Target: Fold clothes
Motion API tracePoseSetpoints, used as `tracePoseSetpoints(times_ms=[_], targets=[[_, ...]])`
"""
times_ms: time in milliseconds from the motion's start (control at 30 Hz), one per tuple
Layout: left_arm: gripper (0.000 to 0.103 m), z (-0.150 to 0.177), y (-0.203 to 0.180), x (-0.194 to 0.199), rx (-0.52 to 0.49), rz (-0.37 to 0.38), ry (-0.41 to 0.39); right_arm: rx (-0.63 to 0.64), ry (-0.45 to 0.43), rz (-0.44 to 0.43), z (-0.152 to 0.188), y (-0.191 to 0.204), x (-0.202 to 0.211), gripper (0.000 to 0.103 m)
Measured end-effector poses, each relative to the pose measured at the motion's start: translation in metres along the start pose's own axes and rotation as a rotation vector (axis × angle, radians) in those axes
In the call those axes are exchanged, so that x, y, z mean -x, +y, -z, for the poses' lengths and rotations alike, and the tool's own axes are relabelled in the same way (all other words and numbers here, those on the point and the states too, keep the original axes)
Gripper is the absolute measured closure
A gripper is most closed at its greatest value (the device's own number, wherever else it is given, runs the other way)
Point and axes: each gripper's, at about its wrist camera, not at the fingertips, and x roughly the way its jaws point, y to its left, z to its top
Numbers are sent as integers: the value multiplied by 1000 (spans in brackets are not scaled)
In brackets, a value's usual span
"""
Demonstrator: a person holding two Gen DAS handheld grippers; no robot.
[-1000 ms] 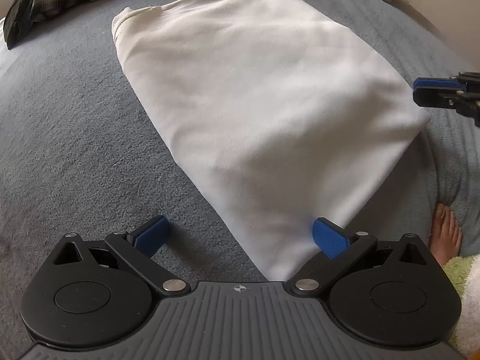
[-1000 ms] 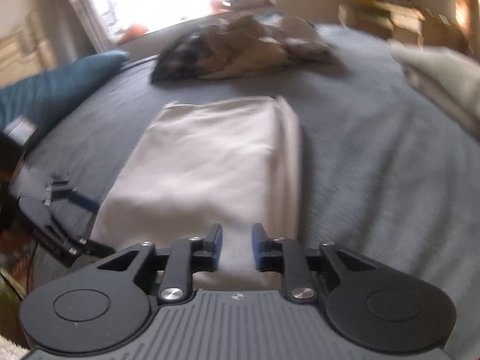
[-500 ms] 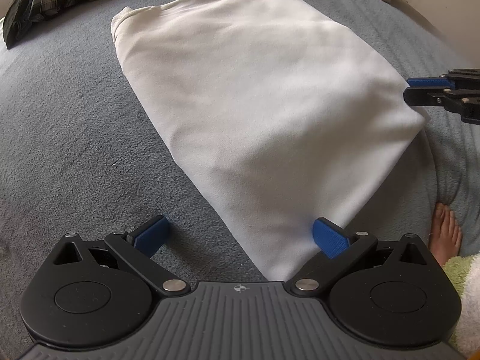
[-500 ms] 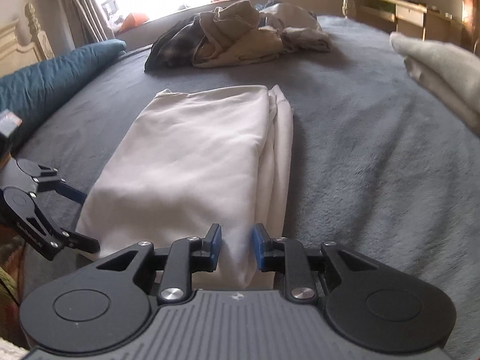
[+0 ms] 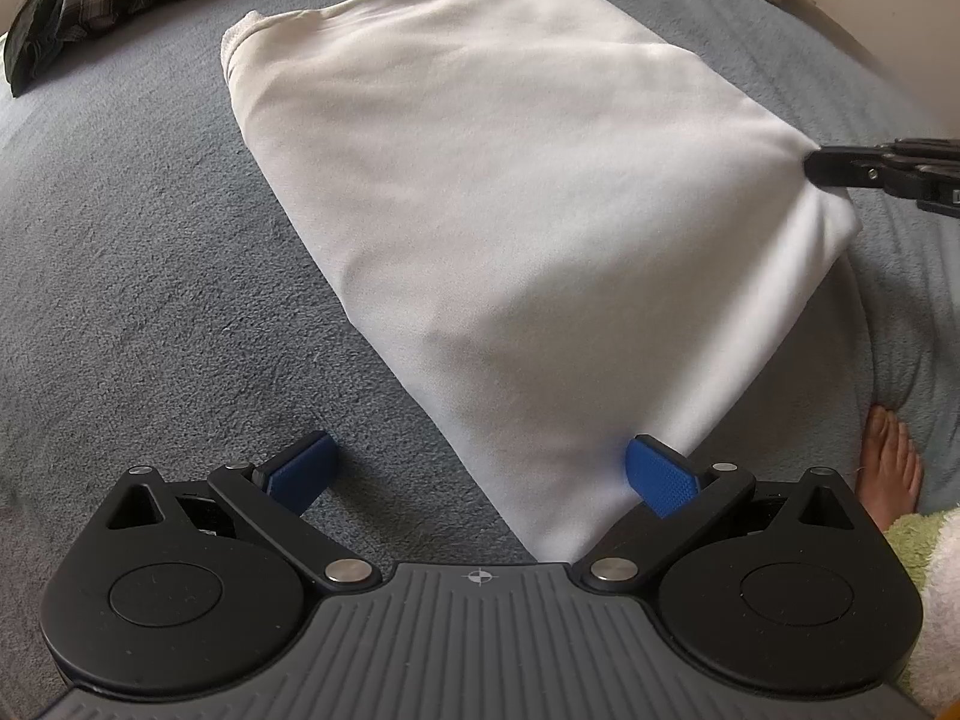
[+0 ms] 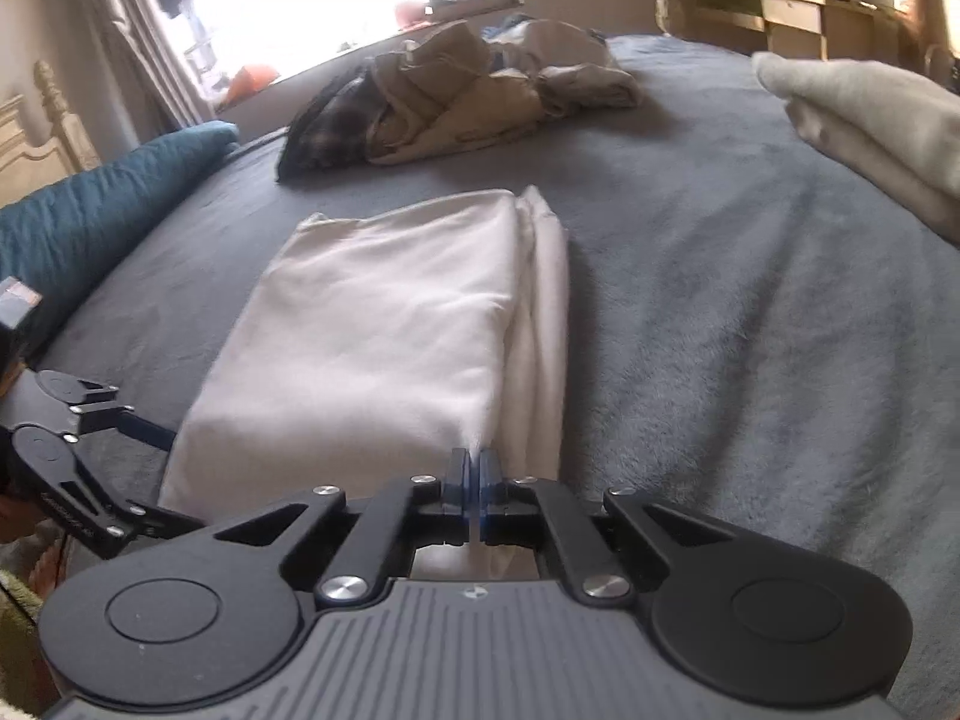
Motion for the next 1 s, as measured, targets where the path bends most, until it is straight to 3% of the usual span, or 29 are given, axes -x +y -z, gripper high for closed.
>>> tracePoseSetpoints(times_ms=[567,900,1000], targets=[[0,6,6,2,5,5,-3,-133,80,-116,12,-18,11,98],[0,7,2,6,11,5,5,-144,70,-159,19,-21,15,98],[0,7,6,8,12,10,7,-125,65,-154,20,-19,16,90]])
